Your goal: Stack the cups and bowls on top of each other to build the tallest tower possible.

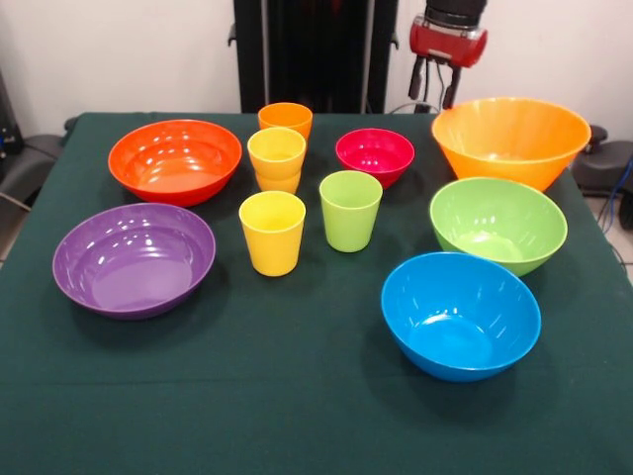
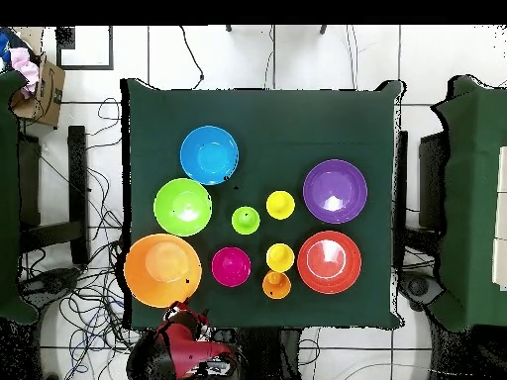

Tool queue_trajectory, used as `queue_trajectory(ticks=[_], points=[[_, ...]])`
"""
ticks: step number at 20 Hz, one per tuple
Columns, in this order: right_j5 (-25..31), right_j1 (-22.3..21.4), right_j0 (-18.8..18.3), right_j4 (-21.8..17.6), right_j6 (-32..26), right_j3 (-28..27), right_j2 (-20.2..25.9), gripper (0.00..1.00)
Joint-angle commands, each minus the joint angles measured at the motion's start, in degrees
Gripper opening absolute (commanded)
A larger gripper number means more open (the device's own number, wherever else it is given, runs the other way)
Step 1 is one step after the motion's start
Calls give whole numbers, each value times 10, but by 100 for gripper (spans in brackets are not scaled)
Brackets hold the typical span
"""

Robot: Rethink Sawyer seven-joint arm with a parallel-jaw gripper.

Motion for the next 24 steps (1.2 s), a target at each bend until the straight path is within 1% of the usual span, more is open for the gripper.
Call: queue_trajectory(ticks=[1,11,14,17,19,24], points=[[4,6,11,36,130,-45,63,100],[20,-18,5,34,137,-37,70,100],[17,-14,0,30,137,-42,73,100],[5,3,-4,26,139,-53,75,100],[2,7,-3,27,139,-54,75,100],[21,-18,2,34,137,-39,70,100]])
